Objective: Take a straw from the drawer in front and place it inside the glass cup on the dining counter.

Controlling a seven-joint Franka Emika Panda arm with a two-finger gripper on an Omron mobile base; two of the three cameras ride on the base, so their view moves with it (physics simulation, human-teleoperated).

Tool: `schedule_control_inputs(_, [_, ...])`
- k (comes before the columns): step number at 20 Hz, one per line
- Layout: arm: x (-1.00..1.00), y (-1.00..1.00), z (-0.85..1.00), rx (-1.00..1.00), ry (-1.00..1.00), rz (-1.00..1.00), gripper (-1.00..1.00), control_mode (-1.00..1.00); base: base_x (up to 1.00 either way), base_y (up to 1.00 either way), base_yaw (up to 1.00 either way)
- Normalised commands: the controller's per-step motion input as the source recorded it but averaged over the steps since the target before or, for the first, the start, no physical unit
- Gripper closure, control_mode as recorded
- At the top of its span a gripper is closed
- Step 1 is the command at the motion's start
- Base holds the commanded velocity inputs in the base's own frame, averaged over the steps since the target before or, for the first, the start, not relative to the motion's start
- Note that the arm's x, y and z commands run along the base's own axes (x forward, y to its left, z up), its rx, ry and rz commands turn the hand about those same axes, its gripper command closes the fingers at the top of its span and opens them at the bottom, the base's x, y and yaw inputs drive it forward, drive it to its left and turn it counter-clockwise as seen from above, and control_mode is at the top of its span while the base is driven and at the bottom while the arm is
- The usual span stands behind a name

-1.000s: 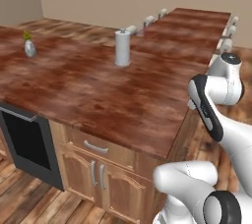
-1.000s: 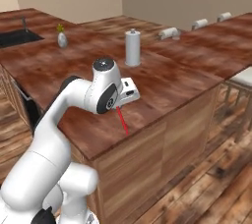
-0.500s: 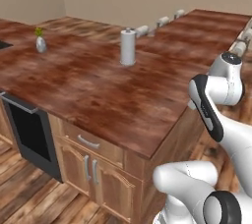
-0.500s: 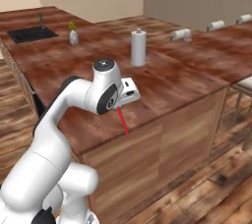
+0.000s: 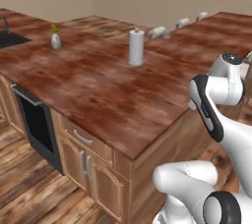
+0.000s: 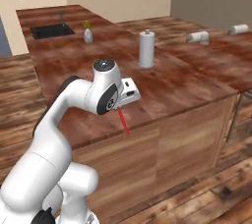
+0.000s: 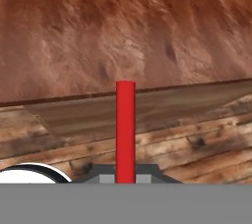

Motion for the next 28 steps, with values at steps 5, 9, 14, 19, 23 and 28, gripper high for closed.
schedule_control_inputs(5, [0.00,0.00,0.00,0.00,0.00,0.00,1.00,1.00,0.00,-0.69,0.28])
schedule_control_inputs(9, [0.00,0.00,0.00,0.00,0.00,0.00,1.00,1.00,-0.05,-0.48,0.43])
schedule_control_inputs(14, [0.00,0.00,0.00,0.00,0.00,0.00,1.00,1.00,-0.04,-0.26,0.49])
schedule_control_inputs(19, [0.00,0.00,0.00,0.00,0.00,0.00,1.00,1.00,-0.05,-0.25,0.48])
schedule_control_inputs(23, [0.00,0.00,0.00,0.00,0.00,0.00,1.00,1.00,0.00,-0.30,0.25])
schedule_control_inputs(28, [0.00,0.00,0.00,0.00,0.00,0.00,1.00,1.00,0.00,-0.20,0.15])
